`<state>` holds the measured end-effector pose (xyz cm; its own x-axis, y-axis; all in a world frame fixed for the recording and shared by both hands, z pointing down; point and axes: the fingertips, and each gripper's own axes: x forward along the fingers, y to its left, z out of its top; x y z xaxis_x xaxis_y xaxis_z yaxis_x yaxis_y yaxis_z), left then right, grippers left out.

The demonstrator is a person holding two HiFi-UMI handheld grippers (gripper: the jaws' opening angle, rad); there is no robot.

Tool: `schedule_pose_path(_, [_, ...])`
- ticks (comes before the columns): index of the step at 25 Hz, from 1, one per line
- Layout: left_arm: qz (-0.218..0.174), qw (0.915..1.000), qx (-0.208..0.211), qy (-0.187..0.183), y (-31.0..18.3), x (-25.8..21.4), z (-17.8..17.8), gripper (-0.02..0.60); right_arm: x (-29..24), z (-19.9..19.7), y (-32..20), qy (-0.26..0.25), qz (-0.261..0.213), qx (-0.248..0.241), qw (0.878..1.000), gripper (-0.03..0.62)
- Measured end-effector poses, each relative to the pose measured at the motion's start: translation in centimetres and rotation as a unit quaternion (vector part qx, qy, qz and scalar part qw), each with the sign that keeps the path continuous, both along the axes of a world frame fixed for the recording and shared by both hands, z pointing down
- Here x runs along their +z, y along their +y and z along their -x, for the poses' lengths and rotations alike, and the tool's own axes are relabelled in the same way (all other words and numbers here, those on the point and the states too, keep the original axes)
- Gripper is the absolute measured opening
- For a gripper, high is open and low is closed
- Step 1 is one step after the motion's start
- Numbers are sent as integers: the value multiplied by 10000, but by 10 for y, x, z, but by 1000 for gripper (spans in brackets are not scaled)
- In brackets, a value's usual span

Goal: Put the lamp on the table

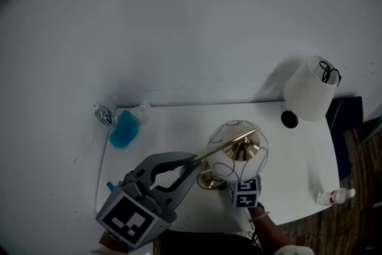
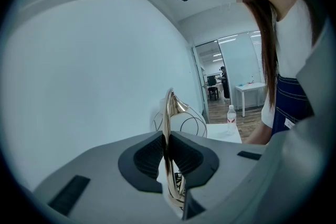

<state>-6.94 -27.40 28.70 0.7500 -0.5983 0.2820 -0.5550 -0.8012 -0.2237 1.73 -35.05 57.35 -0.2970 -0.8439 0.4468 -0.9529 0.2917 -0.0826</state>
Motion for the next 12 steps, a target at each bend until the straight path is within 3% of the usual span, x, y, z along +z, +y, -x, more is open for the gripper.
schedule_pose_path(12, [92,10000,-13,-31,-25,10,0,37,19,-6,-23,78,74,76,9999,46])
